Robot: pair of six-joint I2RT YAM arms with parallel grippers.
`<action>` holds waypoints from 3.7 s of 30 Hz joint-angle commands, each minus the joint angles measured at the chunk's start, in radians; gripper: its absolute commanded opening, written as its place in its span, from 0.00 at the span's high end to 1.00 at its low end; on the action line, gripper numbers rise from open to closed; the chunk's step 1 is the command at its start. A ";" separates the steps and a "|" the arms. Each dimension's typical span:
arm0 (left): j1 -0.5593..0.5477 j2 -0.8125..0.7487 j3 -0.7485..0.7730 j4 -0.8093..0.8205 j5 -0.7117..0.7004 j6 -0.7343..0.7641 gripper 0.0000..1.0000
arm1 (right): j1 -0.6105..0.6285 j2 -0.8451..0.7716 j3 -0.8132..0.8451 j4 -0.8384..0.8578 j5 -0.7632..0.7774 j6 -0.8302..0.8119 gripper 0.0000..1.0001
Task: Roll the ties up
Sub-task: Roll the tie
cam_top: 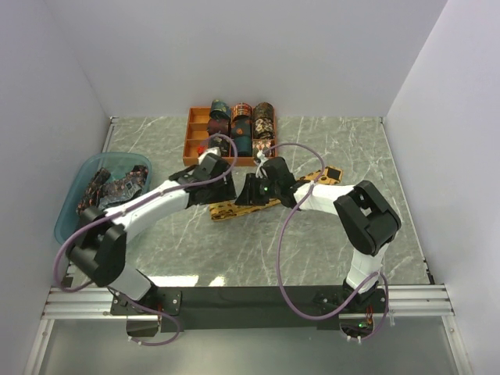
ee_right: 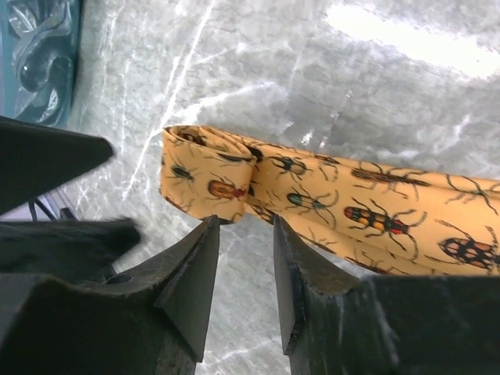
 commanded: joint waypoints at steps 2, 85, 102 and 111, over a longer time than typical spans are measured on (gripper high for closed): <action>0.072 -0.130 -0.071 0.064 0.047 -0.006 0.26 | 0.024 -0.035 0.075 -0.041 0.024 -0.020 0.58; 0.283 -0.009 -0.444 0.528 0.497 0.012 0.96 | 0.027 0.082 0.119 -0.093 0.016 -0.141 0.60; 0.283 -0.241 -0.473 0.291 0.374 0.012 0.98 | -0.015 0.034 0.012 -0.214 0.179 -0.178 0.63; 0.283 -0.313 -0.517 0.299 0.259 -0.135 0.97 | -0.015 0.005 -0.086 -0.197 0.171 -0.075 0.65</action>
